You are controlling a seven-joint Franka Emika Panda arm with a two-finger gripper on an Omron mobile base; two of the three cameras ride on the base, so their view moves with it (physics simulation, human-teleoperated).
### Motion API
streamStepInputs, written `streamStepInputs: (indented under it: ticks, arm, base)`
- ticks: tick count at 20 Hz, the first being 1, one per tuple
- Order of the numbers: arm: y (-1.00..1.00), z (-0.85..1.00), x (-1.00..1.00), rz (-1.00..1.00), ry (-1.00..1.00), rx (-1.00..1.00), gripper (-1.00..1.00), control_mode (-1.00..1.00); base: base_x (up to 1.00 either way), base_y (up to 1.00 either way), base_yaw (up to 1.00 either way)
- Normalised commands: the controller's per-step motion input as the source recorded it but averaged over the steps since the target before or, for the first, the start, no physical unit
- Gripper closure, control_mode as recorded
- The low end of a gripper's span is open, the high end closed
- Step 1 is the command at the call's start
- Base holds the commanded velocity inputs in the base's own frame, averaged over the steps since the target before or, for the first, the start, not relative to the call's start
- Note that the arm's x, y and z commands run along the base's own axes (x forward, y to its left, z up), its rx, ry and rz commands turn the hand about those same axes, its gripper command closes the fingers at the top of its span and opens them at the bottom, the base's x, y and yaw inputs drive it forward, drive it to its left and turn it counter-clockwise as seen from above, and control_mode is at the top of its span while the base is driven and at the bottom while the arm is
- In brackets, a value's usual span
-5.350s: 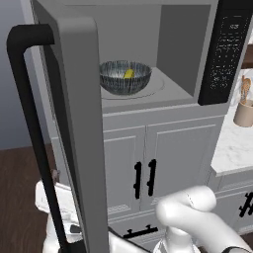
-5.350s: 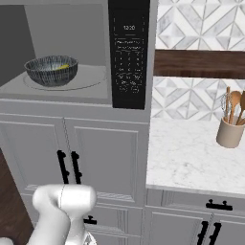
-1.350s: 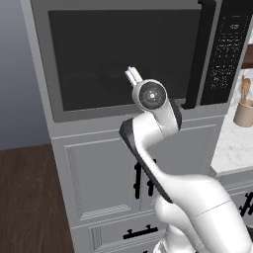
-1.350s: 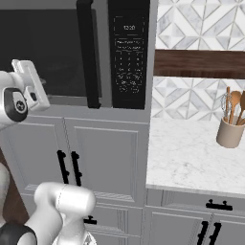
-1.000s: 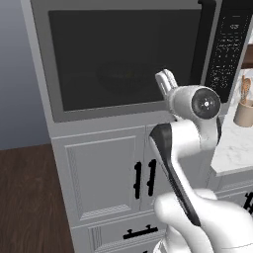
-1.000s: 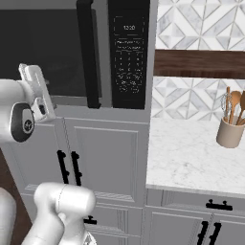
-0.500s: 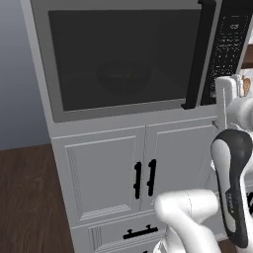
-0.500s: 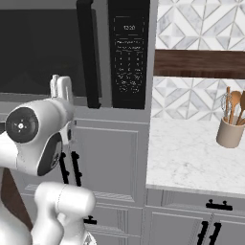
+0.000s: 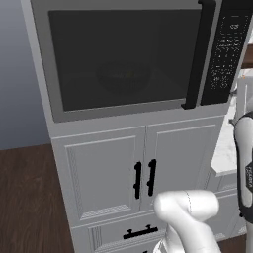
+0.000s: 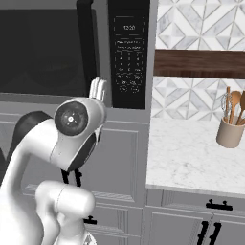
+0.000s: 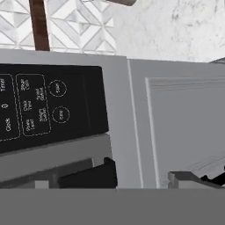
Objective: Pick the cucumber from the sink and place it in the bowl. Then pick the bowl and place it in the microwave. Then close the microwave door and press the start button.
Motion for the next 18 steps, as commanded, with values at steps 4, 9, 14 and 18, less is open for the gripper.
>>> streamStepInputs:
  ticks: [4, 9, 14, 18]
  arm:
    - [-0.54, 0.0, 0.2, 0.02, -0.04, 0.14, -1.0, -1.0]
    - [-0.36, 0.0, 0.41, 0.06, -0.04, 0.15, -1.0, -1.0]
    - [-0.19, 0.0, 0.43, 0.06, -0.01, 0.13, -1.0, -1.0]
    - [0.0, -0.04, 0.18, 0.08, 0.0, 0.11, -1.0, -1.0]
  base:
    - [0.0, 0.0, 0.0]
    - [0.0, 0.0, 0.0]
    - [0.0, 0.0, 0.0]
    - [0.0, 0.0, 0.0]
